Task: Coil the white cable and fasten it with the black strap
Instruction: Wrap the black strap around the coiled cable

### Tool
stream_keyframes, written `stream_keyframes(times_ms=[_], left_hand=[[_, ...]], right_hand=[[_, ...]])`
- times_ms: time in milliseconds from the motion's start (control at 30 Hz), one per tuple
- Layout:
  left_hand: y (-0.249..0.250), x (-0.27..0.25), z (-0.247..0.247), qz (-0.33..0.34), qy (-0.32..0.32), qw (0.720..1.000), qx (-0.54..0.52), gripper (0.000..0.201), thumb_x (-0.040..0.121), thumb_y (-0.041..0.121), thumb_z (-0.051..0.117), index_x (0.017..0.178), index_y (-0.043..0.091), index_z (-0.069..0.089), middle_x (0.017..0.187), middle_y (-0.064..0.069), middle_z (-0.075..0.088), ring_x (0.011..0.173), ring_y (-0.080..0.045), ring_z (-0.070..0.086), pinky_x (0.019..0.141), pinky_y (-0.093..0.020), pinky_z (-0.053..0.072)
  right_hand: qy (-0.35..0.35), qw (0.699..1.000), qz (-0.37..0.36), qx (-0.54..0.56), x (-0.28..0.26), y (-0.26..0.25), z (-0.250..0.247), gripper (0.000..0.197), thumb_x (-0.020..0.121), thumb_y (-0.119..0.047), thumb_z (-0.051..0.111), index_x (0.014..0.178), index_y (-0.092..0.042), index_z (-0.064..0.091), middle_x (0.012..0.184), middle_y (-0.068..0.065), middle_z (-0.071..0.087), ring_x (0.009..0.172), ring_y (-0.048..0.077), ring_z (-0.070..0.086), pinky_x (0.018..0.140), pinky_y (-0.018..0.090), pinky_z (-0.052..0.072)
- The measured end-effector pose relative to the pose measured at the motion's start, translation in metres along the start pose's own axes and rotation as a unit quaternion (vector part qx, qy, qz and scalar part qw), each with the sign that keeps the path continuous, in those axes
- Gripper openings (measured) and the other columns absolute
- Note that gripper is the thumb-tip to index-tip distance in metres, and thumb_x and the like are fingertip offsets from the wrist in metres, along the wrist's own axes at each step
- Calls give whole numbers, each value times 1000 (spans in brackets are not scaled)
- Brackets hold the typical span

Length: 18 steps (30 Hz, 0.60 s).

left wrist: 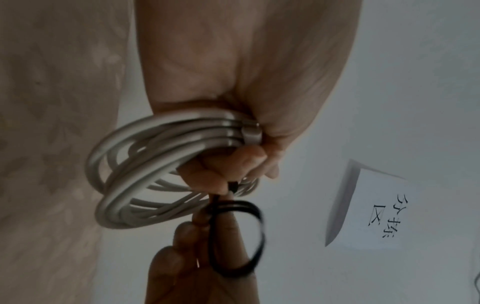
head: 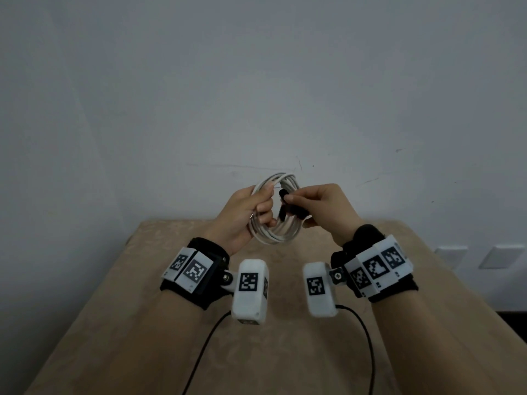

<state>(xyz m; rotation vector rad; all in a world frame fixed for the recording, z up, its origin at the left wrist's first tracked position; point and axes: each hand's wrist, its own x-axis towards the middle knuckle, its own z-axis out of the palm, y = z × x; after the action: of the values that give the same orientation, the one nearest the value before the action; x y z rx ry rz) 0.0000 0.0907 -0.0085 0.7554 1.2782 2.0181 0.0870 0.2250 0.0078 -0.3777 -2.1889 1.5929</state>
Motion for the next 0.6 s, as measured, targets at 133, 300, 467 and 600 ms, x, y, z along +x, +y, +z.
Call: stream_keyframes(times_ms=[133, 300, 467, 600], left_hand=[[1, 0, -1, 14, -11, 1000, -25, 23, 100, 20, 41, 79, 12, 44, 44, 9, 33, 35, -5, 31, 48, -21, 42], [3, -2, 2, 32, -34, 999, 15, 24, 98, 20, 43, 77, 9, 46, 41, 9, 31, 32, -3, 25, 42, -21, 37], [2, 0, 4, 5, -65, 998, 22, 39, 96, 41, 39, 75, 10, 49, 38, 8, 28, 28, -4, 22, 40, -22, 33], [1, 0, 3, -5, -32, 999, 28, 58, 98, 52, 25, 67, 9, 49, 35, 7, 26, 27, -7, 18, 40, -23, 27]], right_hand=[[-4, 999, 8, 52, 1, 1, 6, 12, 87, -9, 66, 76, -12, 69, 68, 2, 66, 52, 5, 62, 53, 20, 55], [38, 998, 2, 50, 3, 3, 16, 8, 82, -9, 71, 74, -9, 70, 65, 7, 67, 49, 11, 59, 45, 17, 47], [95, 991, -15, 98, 3, 5, 27, 15, 81, -5, 69, 68, -12, 71, 65, 8, 68, 55, 12, 64, 53, 21, 51], [62, 982, -12, 178, 2, 5, 32, 19, 87, 5, 58, 75, -2, 72, 73, 15, 68, 63, 20, 68, 60, 27, 57]])
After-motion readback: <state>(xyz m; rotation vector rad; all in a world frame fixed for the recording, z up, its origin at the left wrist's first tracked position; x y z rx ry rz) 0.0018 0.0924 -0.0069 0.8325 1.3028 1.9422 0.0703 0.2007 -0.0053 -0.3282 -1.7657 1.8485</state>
